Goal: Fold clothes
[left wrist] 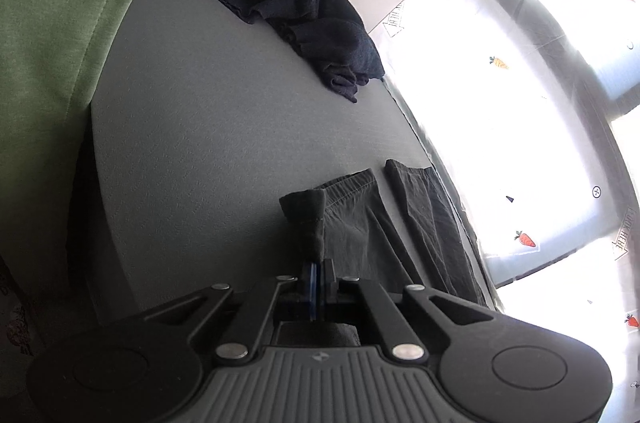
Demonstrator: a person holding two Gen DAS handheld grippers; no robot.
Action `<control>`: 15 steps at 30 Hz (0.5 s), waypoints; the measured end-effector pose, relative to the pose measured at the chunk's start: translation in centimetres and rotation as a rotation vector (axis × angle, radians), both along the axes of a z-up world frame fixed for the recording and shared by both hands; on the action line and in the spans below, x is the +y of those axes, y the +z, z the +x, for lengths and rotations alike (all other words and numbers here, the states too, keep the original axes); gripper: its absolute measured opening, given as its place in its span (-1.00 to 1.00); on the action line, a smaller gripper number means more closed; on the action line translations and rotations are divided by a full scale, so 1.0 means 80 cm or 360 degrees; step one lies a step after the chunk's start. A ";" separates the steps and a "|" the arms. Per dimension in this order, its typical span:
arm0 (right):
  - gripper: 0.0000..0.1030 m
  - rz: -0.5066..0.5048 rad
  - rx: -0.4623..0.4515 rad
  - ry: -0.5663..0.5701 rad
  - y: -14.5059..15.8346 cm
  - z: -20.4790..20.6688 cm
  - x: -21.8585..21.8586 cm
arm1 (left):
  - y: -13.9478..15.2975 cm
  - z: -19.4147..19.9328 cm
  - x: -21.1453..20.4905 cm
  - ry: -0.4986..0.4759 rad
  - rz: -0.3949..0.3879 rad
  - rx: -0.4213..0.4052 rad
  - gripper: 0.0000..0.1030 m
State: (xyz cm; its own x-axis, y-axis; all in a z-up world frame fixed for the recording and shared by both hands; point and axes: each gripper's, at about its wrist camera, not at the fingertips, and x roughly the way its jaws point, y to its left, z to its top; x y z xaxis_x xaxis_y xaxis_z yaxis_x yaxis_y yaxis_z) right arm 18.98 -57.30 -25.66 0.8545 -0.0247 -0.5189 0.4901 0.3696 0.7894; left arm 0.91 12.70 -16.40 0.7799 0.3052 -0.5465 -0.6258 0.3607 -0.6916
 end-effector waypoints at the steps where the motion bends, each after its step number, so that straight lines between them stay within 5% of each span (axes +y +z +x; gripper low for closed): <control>1: -0.94 0.0004 -0.0013 0.0001 0.003 -0.002 0.000 | 0.007 0.000 -0.002 -0.0016 0.0023 -0.0010 -0.99; 15: -0.95 0.0031 -0.0262 0.0024 0.064 -0.006 0.001 | 0.117 0.011 -0.010 -0.0002 0.0205 -0.0326 -1.00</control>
